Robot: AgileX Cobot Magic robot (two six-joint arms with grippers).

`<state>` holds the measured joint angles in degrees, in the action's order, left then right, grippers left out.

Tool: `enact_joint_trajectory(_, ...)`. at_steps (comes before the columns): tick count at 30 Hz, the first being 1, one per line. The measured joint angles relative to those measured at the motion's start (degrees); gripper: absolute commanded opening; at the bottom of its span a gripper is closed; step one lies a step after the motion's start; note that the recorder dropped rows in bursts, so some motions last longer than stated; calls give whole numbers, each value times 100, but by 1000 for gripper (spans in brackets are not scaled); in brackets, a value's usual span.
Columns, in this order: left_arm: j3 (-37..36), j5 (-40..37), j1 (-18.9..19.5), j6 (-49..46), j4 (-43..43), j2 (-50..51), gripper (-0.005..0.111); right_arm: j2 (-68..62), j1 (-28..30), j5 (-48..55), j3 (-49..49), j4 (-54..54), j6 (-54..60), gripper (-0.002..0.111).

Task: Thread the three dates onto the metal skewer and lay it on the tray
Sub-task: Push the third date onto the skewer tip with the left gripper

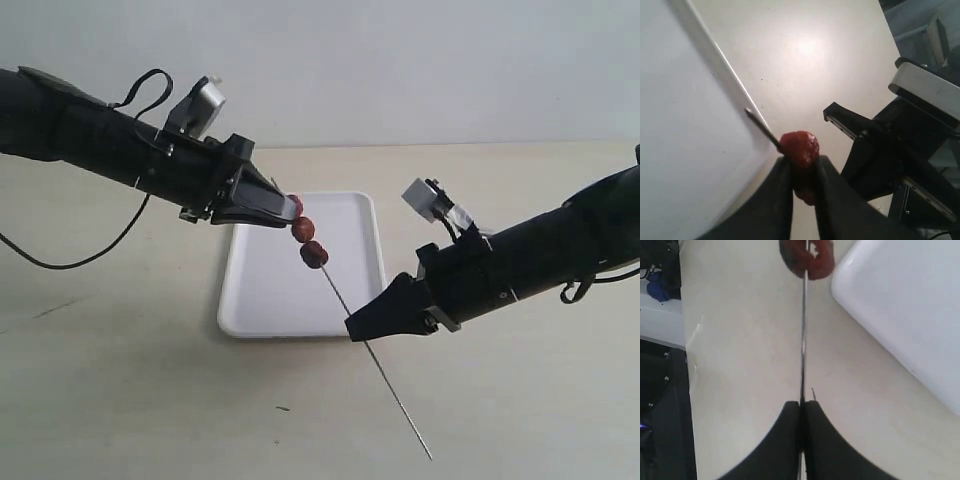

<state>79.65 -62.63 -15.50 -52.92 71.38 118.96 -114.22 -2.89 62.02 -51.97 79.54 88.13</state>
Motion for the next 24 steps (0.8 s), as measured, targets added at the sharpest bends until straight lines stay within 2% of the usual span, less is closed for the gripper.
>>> enact_joint_trajectory(10, 0, 0, 0, 0, -2, 0, 15, 0, 0, -14, 0, 64, 20, 0)
enact_joint_trajectory(13, 0, 0, 0, 0, -2, 0, 28, 0, 0, -25, 0, 64, 20, 0)
enact_joint_trajectory(14, 0, -9, 0, 0, 10, 0, 40, 0, 0, -25, 0, 75, 20, 0)
enact_joint_trajectory(16, 0, -13, -4, 0, 10, 0, 55, 0, 0, -25, 0, 94, 42, 0)
enact_joint_trajectory(18, 0, -13, -4, -10, 10, 0, 61, 0, 0, -12, 0, 109, 79, 0)
enact_joint_trajectory(24, 0, -59, -13, -200, 281, 0, 61, 0, 0, -126, 0, 166, 81, 0)
